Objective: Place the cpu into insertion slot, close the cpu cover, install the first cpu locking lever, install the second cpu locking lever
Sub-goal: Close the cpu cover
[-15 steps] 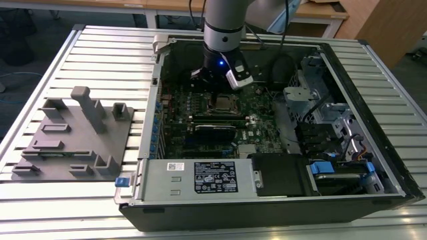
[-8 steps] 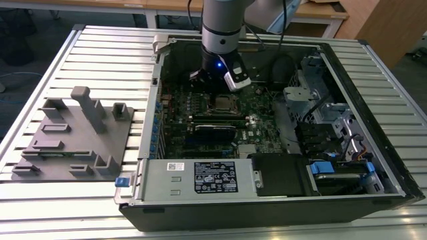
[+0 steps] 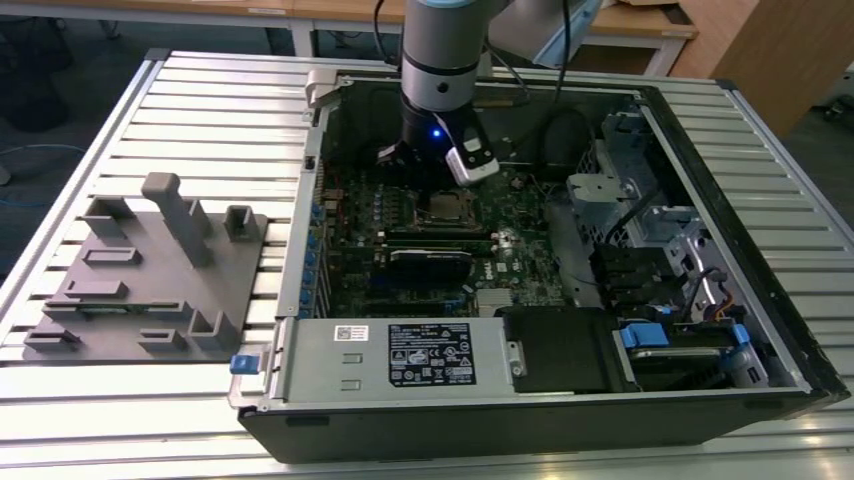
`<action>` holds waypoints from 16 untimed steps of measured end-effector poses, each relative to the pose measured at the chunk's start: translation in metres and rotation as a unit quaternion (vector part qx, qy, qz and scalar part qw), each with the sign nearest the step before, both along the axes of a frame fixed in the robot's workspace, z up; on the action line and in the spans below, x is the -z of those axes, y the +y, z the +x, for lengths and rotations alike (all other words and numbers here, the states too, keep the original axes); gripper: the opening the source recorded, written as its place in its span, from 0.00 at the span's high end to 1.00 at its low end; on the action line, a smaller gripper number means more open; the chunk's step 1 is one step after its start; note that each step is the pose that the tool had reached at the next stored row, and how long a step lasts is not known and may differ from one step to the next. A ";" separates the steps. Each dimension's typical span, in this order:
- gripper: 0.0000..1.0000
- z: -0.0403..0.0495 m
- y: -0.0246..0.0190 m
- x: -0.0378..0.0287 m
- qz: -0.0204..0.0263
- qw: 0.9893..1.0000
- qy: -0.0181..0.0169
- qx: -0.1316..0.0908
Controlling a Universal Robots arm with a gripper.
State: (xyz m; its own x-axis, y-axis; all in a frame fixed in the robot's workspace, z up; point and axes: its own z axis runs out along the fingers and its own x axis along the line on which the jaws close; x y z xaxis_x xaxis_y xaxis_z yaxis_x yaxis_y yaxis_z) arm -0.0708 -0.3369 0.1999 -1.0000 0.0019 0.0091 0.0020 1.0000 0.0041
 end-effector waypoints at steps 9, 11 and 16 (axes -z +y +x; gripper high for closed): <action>0.90 -0.0001 0.0000 0.0023 0.000 1.000 0.000 0.000; 0.90 0.0001 0.0002 0.0011 0.000 1.000 0.000 0.000; 0.90 -0.0001 0.0000 -0.0087 -0.001 1.000 0.000 0.000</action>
State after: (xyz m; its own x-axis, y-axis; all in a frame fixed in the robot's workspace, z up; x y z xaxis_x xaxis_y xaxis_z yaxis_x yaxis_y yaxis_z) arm -0.0709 -0.3369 0.2085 -1.0000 0.0020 0.0090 0.0020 1.0000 0.0026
